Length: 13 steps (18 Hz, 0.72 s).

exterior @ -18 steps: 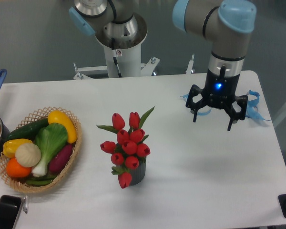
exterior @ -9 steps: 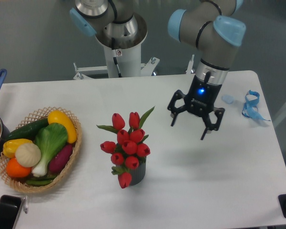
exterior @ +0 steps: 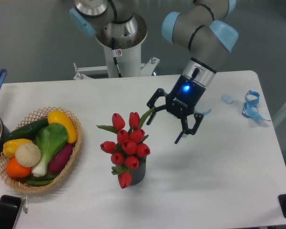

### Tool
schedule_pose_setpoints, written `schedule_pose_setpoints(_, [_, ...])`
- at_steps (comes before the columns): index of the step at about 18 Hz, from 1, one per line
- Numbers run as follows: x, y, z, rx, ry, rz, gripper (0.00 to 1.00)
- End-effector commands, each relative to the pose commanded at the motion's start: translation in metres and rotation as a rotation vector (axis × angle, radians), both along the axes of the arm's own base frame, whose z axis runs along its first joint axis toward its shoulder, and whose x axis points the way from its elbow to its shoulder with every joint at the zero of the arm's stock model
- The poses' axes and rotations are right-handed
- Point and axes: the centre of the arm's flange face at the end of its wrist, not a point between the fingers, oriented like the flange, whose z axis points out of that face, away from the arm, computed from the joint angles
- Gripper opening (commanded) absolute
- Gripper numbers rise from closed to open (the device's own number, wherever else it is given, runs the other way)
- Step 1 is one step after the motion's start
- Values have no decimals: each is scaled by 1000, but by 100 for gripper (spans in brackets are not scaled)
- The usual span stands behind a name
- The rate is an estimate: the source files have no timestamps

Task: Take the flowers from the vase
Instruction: 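Lower the open gripper around the tulip stems above the grey vase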

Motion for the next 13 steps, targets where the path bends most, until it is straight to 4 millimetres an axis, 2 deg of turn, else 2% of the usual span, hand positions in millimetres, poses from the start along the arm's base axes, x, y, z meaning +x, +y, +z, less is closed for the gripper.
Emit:
schedule_pose_setpoints(2, [0,0,1,5,10,-3,100])
schedule_pose_setpoints(6, [12,13,0,22,98,-92,100])
schedule_pose_setpoints(11, [15,15,-5,15,93,-98,100])
schedule_pose_setpoints(13, [22,25,-10,10,76,-116,100])
